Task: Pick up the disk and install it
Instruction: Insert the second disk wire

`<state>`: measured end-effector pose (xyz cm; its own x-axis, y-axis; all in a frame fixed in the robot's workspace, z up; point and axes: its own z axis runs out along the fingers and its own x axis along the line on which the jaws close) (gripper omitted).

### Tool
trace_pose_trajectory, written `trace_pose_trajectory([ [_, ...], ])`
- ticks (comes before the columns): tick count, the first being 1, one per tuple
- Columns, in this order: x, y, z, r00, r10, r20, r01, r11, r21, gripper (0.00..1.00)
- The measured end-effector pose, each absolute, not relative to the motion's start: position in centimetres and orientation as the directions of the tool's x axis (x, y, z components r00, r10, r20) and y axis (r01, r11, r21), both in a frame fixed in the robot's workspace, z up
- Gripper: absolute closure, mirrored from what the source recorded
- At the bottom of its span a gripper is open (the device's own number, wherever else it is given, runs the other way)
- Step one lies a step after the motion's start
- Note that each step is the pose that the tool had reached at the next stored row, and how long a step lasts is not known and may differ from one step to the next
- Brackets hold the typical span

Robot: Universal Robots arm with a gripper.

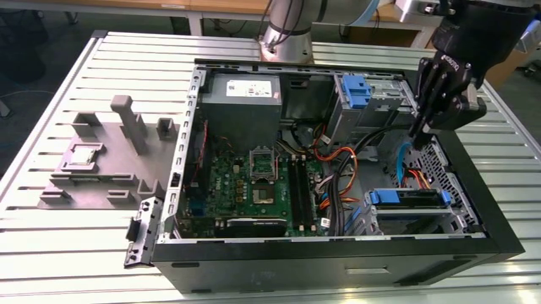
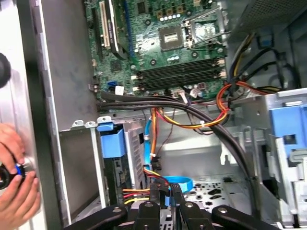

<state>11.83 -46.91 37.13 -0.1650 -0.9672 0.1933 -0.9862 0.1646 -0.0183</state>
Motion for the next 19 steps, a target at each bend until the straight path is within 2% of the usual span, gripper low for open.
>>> trace_pose_trajectory([
  [10, 11.8, -46.9, 36.3, -0.165, -0.953, 0.253, -0.986, 0.163, -0.029, 0.76],
  [17, 11.8, -46.9, 35.3, -0.165, -0.949, 0.269, -0.986, 0.163, -0.032, 0.76],
  [18, 11.8, -46.9, 35.2, -0.165, -0.948, 0.272, -0.986, 0.163, -0.032, 0.78],
  [19, 11.8, -46.9, 35.1, -0.165, -0.947, 0.276, -0.986, 0.162, -0.033, 0.84],
])
